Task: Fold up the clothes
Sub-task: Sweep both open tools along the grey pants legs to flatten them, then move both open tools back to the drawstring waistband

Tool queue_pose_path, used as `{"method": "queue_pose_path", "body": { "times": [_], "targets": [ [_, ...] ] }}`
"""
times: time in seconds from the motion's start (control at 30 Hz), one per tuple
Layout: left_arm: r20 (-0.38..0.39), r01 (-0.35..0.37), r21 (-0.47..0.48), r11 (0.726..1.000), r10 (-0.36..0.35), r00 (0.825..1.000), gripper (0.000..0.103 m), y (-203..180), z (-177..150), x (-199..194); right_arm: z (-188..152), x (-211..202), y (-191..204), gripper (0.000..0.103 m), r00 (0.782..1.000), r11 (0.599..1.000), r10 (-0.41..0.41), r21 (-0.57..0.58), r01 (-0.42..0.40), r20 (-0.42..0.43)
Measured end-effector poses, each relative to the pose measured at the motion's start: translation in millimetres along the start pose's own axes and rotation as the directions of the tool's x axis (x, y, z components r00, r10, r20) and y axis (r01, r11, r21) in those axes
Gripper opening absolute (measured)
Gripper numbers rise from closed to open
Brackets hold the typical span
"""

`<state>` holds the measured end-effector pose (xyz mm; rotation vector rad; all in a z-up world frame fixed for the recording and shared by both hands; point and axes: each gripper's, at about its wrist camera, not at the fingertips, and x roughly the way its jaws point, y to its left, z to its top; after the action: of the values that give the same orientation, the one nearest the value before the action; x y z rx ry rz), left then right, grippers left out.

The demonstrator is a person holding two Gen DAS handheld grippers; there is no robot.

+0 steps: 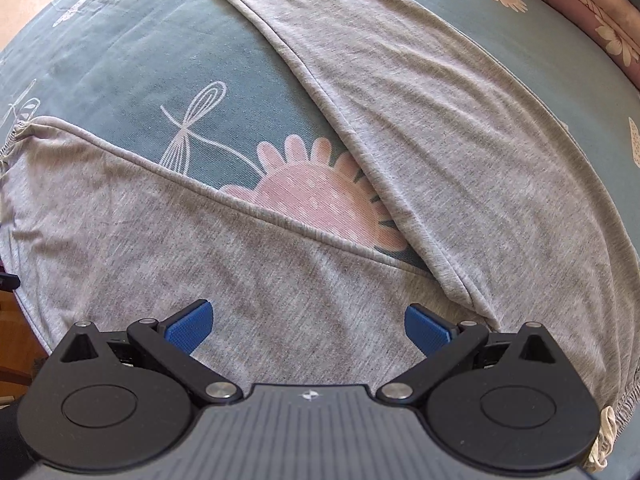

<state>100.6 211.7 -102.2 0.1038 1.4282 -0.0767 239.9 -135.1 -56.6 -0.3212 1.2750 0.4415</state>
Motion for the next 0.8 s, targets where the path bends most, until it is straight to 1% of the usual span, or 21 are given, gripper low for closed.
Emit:
{"method": "queue_pose_path", "body": {
  "times": [0.03, 0.1, 0.2, 0.23, 0.3, 0.37, 0.43, 0.53, 0.63, 0.67, 0.7, 0.73, 0.8],
  "targets": [
    [0.03, -0.012, 0.018, 1.0, 0.012, 0.999, 0.102, 0, 5, -3, 1, 1, 0, 0.103, 1.0, 1.0, 0.0, 0.004, 0.0, 0.0],
    [0.043, -0.011, 0.03, 0.999, 0.01, 0.999, 0.102, 3, 14, 1, 2, 2, 1, 0.103, 1.0, 1.0, 0.002, 0.013, -0.002, 0.001],
    [0.014, -0.005, 0.025, 1.0, 0.005, 1.0, 0.103, 10, 19, 17, 4, 3, 3, 0.103, 1.0, 1.0, 0.0, 0.014, 0.0, 0.002],
    [0.016, 0.015, 0.005, 1.0, -0.015, 1.0, 0.103, 15, 17, 18, 4, 3, 4, 0.103, 1.0, 1.0, -0.002, 0.01, 0.002, 0.002],
    [-0.008, 0.018, -0.056, 0.998, -0.019, 1.0, 0.103, 25, 14, 17, 3, 2, 4, 0.103, 1.0, 1.0, -0.007, 0.0, 0.007, 0.0],
    [-0.038, -0.009, -0.088, 0.996, 0.005, 0.999, 0.102, 30, 12, 14, 0, 3, 3, 0.103, 1.0, 1.0, -0.013, 0.0, 0.013, -0.008],
    [-0.034, -0.031, -0.092, 0.995, 0.027, 0.999, 0.102, 29, 16, 6, -3, 5, 0, 0.103, 1.0, 1.0, -0.02, 0.009, 0.02, -0.021],
    [0.042, -0.015, -0.04, 0.999, 0.017, 0.999, 0.102, 12, 39, -11, -3, 3, -6, 0.103, 1.0, 0.999, -0.022, 0.039, 0.023, -0.017],
    [0.142, 0.018, 0.055, 0.998, -0.025, 0.99, 0.102, -22, 72, -24, -3, -2, -13, 0.103, 1.0, 0.998, -0.019, 0.067, 0.018, 0.006],
    [0.174, 0.033, 0.089, 0.995, -0.049, 0.984, 0.102, -23, 83, -29, -3, -5, -15, 0.103, 1.0, 0.998, -0.018, 0.068, 0.017, 0.012],
    [0.204, 0.049, 0.124, 0.991, -0.073, 0.976, 0.102, -33, 89, -36, -5, -8, -20, 0.103, 1.0, 0.997, -0.023, 0.067, 0.022, 0.02],
    [0.231, 0.064, 0.163, 0.985, -0.101, 0.968, 0.102, -56, 112, -33, -7, -11, -25, 0.103, 0.999, 0.997, -0.031, 0.066, 0.029, 0.029],
    [0.278, 0.09, 0.24, 0.967, -0.157, 0.948, 0.102, -91, 141, -25, -15, -17, -39, 0.103, 0.998, 0.997, -0.047, 0.067, 0.044, 0.043]
  ]
}}
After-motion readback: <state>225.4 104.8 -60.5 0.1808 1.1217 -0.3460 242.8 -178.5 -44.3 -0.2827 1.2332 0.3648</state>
